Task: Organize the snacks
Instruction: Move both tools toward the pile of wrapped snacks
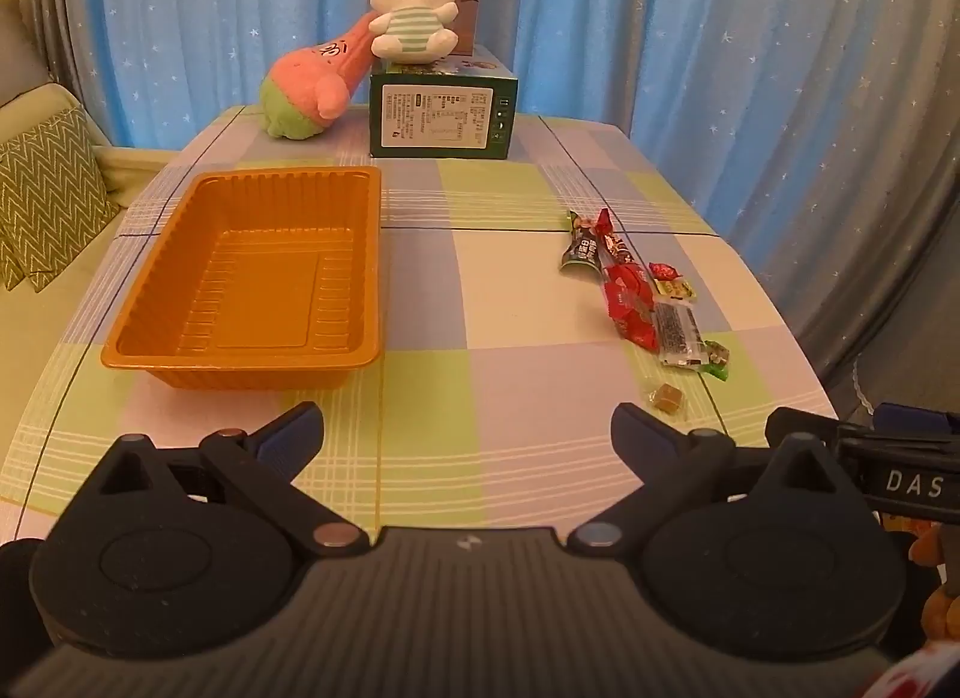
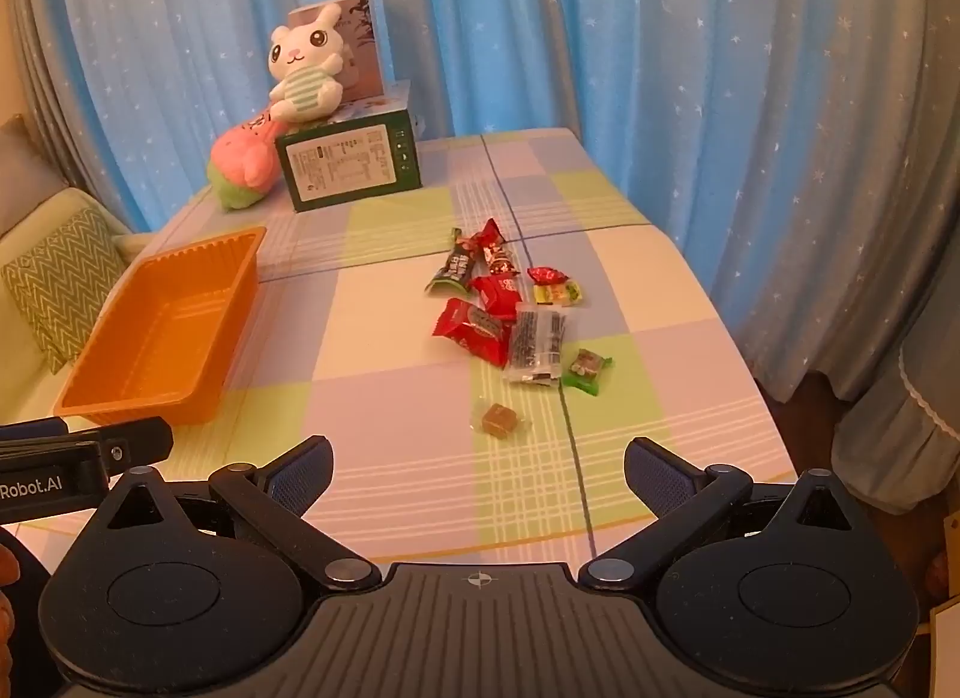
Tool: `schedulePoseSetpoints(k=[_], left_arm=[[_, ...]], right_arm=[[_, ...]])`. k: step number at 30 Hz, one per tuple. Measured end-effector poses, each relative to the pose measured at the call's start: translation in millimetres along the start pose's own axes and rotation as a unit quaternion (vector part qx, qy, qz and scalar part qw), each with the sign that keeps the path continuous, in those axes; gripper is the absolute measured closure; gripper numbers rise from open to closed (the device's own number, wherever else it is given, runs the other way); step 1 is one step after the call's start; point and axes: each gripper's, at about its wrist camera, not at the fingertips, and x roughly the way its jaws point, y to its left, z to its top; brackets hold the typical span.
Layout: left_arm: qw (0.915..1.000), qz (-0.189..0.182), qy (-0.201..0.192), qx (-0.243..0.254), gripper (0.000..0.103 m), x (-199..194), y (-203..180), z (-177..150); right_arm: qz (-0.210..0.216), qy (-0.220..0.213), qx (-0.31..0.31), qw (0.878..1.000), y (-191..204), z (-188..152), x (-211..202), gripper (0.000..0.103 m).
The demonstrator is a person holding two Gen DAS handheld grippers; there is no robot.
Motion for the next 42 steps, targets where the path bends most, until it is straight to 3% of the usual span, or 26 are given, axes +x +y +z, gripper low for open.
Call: schedulePoseSetpoints(k=[42], left_arm=[[0.9999, -0.015, 0.000, -0.001, 0.003, -3.4, -10.1, -4.1]], right_arm=[[-0.001, 0.004, 0.009, 1.000, -5.9, -4.3, 1.2, 0.000]])
